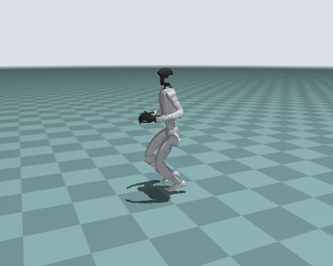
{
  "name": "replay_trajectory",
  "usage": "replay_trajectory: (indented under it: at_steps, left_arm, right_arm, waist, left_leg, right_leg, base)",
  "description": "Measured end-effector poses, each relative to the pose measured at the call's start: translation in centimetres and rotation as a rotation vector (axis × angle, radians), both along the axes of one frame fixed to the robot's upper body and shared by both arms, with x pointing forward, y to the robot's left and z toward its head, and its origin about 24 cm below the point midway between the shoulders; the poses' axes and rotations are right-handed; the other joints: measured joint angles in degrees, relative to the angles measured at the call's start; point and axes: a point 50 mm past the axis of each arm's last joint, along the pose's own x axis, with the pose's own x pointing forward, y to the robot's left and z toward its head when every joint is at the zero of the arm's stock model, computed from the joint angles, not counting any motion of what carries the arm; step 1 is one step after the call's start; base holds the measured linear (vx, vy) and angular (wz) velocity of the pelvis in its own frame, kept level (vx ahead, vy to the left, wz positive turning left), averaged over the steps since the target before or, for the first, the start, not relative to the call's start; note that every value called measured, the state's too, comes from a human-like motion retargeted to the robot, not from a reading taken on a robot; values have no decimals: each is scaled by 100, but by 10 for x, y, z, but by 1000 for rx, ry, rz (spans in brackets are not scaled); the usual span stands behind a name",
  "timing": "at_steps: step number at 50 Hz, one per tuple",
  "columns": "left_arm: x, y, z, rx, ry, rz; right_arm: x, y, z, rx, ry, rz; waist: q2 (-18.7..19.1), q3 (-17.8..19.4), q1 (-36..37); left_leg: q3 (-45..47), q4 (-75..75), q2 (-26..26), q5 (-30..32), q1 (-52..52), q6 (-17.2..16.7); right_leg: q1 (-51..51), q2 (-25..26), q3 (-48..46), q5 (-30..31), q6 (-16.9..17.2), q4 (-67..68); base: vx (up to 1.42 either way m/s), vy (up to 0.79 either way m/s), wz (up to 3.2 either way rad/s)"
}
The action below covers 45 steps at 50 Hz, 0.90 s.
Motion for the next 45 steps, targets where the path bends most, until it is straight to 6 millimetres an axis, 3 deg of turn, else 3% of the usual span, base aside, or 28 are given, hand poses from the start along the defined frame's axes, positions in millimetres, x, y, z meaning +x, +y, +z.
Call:
replay_trajectory:
  at_steps: [3, 5, 8, 10, 15, 17, 20, 22, 25, 28, 31, 35, 40, 43, 45]
  left_arm:
    - [-3, -14, 7, 21, -38, -131]
    - [-7, -23, 11, 21, -54, -205]
    - [-9, -31, 19, 5, -83, -272]
    - [-10, -33, 23, -3, -102, -279]
    - [-1, -22, 37, 23, -167, -161]
    - [-1, -11, 38, 31, -168, -93]
    - [-6, 5, 35, 29, -141, 5]
    - [-12, 13, 29, 25, -103, 52]
    - [-21, 20, 16, 0, -33, 108]
    - [-26, 24, 2, -46, 34, 169]
    - [-23, 25, -7, -73, 60, 226]
    - [-3, 18, -8, -54, 24, 264]
    - [24, -6, 14, -93, -93, 198]
    - [29, -19, 37, -174, -183, 118]
    - [28, -27, 49, -241, -229, 68]
  right_arm:
    - [-10, -1, -3, 31, 34, 9]
    - [-14, 0, -2, 51, 35, 19]
    - [-15, 1, 3, 61, 24, 26]
    - [-16, 2, 4, 55, 18, 26]
    - [10, -4, 10, -13, -51, 8]
    - [23, 0, 16, -7, -101, 17]
    - [37, 11, 30, 61, -189, 19]
    - [41, 18, 38, 124, -236, 12]
    - [44, 27, 47, 206, -293, -3]
    - [47, 28, 52, 259, -327, -34]
    - [49, 22, 48, 281, -325, -99]
    - [47, 3, 19, 251, -226, -263]
    - [15, -31, -32, 132, 9, -386]
    - [-14, -48, -48, 71, 134, -387]
    - [-30, -53, -54, 50, 198, -372]
  waist:
    - [224, -288, -58]
    - [421, -451, 4]
    - [572, -402, 108]
    - [506, -334, 264]
    - [90, 282, 680]
    - [-127, 448, 904]
    - [-456, 509, 1168]
    - [-633, 446, 1272]
    - [-835, 370, 1287]
    - [-979, 459, 1130]
    - [-1097, 699, 905]
    - [-1080, 1034, 531]
    - [-425, 1119, 81]
    - [-10, 1032, -256]
    - [243, 931, -490]
  left_leg:
    - [-505, 23, 130, 967, 173, -546]
    - [-758, 367, 371, 1294, 106, -769]
    - [-704, 1448, 910, 1083, -15, -767]
    - [-323, 2372, 1520, 611, -242, -558]
    - [481, 3643, 3035, -880, -926, 169]
    - [940, 3326, 3351, -1351, -1147, 273]
    - [1762, 2286, 3591, -1738, -1205, 267]
    - [2280, 1470, 3560, -1746, -1089, 183]
    - [2831, 443, 3225, -1608, -825, 85]
    - [2807, 10, 2518, -1612, -612, 242]
    - [2269, 268, 1862, -1978, -549, 372]
    - [1391, 788, 1043, -2224, -580, 372]
    - [497, 766, 326, -2049, -5, 372]
    - [81, 448, 368, -1635, 667, 26]
    - [-36, 316, 668, -883, 1058, -388]
  right_leg:
    - [-219, 1448, 602, 545, 591, -1599]
    - [-247, 2340, 1035, 1015, 943, -2406]
    - [-66, 2793, 1077, 1035, 1025, -2492]
    - [-50, 2581, 696, 480, 798, -1996]
    - [776, 949, -970, -1471, 246, -1336]
    - [1138, 416, -1515, -1747, 268, -1321]
    - [1701, -133, -2209, -1707, 386, -1627]
    - [2045, -337, -2539, -1206, 597, -1849]
    - [2416, -709, -2811, 21, 941, -1761]
    - [2495, -1101, -2469, 841, 1056, -1012]
    - [2348, -1198, -1715, 1217, 969, 75]
    - [1723, -974, -765, 731, 539, 1323]
    - [552, -416, -329, -667, -219, 1390]
    - [10, 189, -407, -1002, -270, 351]
    - [-216, 738, -451, -850, -90, -628]
  base:
    - [46, -6, 324]
    - [37, -4, 335]
    - [30, -6, 379]
    - [25, -9, 400]
    - [27, -6, 393]
    - [33, 4, 323]
    - [39, 11, 287]
    - [42, 18, 268]
    - [41, 24, 260]
    - [39, 23, 259]
    - [41, 7, 259]
    - [47, 4, 260]
    - [66, 17, 193]
    - [82, 8, 151]
    - [85, 2, 136]
